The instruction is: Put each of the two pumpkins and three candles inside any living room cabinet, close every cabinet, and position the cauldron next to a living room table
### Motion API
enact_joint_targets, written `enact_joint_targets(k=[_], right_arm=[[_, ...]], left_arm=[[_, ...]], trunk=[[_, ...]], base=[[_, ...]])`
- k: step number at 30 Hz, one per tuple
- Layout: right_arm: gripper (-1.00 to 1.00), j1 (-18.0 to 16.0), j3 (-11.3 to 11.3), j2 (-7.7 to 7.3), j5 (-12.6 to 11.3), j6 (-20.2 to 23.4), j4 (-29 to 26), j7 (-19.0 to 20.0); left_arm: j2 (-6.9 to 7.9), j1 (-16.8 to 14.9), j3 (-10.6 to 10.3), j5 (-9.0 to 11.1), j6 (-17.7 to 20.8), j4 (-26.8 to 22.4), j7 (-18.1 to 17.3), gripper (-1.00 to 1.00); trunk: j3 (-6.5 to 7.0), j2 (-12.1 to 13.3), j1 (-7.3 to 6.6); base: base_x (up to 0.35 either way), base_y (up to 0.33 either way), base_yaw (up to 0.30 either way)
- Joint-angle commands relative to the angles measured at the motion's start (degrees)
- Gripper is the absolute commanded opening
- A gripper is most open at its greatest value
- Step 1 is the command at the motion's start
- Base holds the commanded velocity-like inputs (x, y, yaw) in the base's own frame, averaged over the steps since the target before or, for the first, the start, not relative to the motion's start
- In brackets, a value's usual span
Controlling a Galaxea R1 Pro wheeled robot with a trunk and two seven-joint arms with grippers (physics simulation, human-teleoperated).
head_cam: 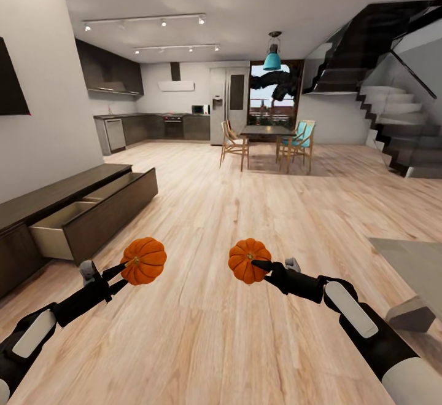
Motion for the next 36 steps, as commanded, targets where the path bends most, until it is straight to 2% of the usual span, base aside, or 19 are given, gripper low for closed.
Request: enact_joint_targets(k=[1, 36], right_arm=[[-1.00, -0.1, 0.1, -0.04, -0.4, 0.1, 0.0, 0.2], [-1.00, -0.1, 0.0, -0.11, -0.5, 0.0, 0.4, 0.3]], left_arm=[[0.02, 0.0, 0.0, 0.6, 0.6, 0.0, 0.0, -1.00], [-0.07, 0.0, -0.1, 0.6, 0.6, 0.0, 0.0, -1.00]], trunk=[[-0.05, 0.0, 0.02], [-0.05, 0.0, 0.02]], base=[[0.337, 0.000, 0.000], [0.337, 0.000, 0.000]])
